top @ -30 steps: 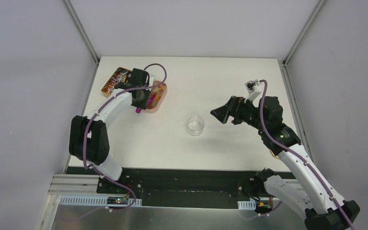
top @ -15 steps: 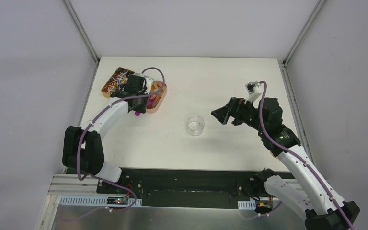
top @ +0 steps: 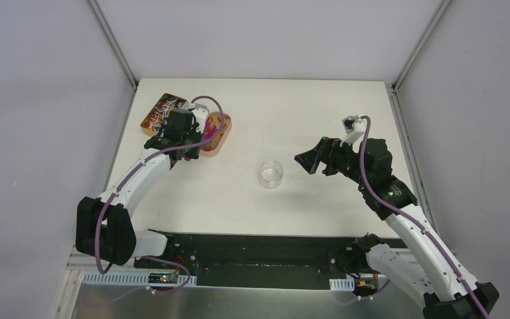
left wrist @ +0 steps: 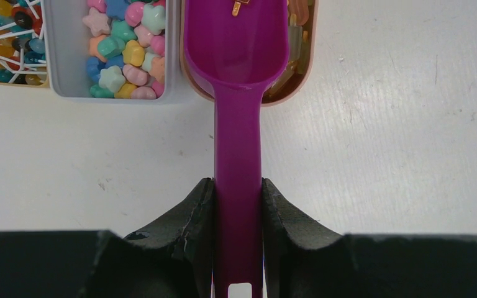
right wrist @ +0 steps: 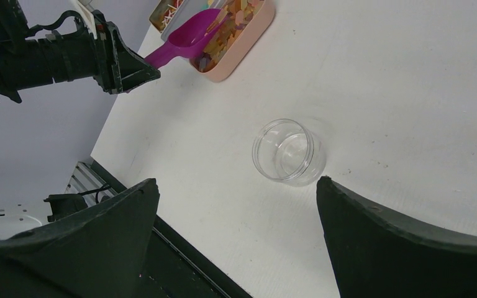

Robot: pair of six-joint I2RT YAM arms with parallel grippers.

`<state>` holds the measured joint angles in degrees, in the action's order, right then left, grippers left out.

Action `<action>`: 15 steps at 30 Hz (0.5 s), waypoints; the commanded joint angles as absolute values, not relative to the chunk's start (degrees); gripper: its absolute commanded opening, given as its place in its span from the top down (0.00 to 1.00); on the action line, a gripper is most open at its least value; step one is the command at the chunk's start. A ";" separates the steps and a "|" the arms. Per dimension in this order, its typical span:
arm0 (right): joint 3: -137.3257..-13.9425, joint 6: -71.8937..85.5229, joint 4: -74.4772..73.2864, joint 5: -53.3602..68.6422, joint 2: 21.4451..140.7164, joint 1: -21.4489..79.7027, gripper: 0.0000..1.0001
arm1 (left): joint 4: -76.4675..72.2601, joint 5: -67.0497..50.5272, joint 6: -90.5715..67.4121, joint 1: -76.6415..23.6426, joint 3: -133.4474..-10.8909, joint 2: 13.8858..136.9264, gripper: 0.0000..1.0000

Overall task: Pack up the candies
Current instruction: Scoop the fake candies from the storage box.

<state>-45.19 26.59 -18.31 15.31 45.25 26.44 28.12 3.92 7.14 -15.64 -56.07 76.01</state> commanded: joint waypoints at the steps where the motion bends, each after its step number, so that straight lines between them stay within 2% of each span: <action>1: -45.65 25.75 -17.73 13.85 43.58 26.37 0.00 | 24.01 3.00 9.15 -15.29 -54.25 71.15 1.00; 15: -47.16 23.23 -21.15 10.96 41.68 26.39 0.00 | 23.29 -1.49 14.41 -16.41 -52.49 60.50 1.00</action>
<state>-45.19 25.54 -20.45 13.21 43.03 26.44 26.68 2.00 11.60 -15.73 -52.29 64.60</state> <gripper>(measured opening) 0.996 0.279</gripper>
